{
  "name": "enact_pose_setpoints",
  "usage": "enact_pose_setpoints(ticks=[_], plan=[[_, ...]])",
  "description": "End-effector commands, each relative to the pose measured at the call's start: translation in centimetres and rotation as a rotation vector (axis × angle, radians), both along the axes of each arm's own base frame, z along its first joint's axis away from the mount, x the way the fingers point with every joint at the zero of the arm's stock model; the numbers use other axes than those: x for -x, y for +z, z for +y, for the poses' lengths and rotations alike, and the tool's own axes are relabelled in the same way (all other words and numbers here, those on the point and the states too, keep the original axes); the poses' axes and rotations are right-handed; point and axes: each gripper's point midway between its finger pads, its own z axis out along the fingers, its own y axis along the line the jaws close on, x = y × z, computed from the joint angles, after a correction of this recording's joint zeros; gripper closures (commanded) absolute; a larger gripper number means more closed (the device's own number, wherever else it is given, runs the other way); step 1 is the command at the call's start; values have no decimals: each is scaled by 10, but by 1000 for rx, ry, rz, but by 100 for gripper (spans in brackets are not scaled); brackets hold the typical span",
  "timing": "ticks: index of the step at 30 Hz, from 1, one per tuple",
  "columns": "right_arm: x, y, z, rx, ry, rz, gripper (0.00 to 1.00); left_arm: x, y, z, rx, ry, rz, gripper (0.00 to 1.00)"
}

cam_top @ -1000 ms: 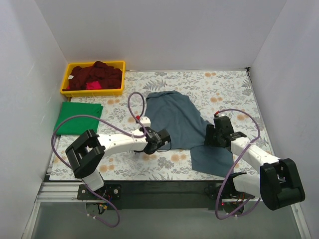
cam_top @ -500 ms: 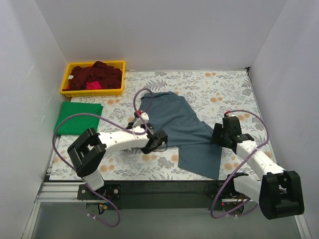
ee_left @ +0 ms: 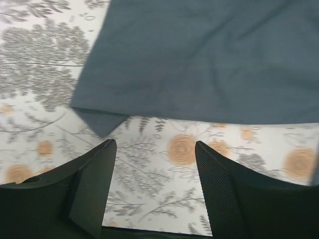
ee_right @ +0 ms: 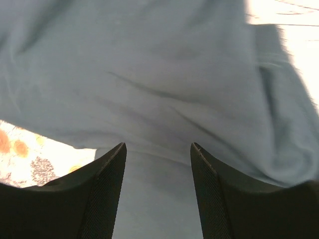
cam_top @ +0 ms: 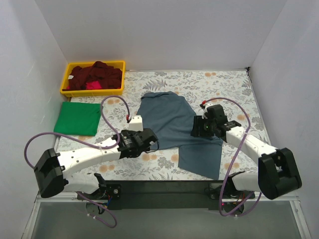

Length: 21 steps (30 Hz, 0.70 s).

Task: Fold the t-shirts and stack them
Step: Flatten the tshirt out

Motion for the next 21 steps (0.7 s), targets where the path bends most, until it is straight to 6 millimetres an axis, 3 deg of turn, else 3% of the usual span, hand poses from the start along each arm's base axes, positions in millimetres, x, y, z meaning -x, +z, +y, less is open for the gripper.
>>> enact_pose_setpoints(ticks=[1, 2, 3, 5, 6, 9, 11, 13, 15, 18, 21], plan=[[-20, 3, 26, -30, 63, -23, 39, -4, 7, -39, 326, -29, 45, 36], [-24, -1, 25, -18, 47, -15, 40, -7, -5, -26, 350, 28, 76, 36], [-27, -6, 24, 0, 40, -4, 40, -4, -5, -28, 417, 41, 112, 36], [-37, -21, 17, 57, 12, 21, 40, -8, -20, -6, 454, 141, 145, 36], [-40, -26, 13, 77, -1, 29, 40, -8, -20, -5, 499, 166, 147, 36], [-47, -42, -15, 112, -107, 78, 40, -12, -28, 13, 540, 245, 147, 36], [-50, -53, -54, 140, -243, 111, 40, -14, -31, 22, 559, 284, 154, 36], [-52, -55, -88, 132, -369, 137, 39, -13, -34, 28, 566, 301, 151, 36], [-55, -49, -105, 143, -422, 124, 39, -14, -36, 35, 570, 328, 145, 35], [-66, -18, -95, 113, -345, 18, 39, -16, -36, 39, 572, 344, 132, 35], [-64, 28, -44, 49, -145, -127, 40, -16, -38, 39, 562, 340, 145, 36]])
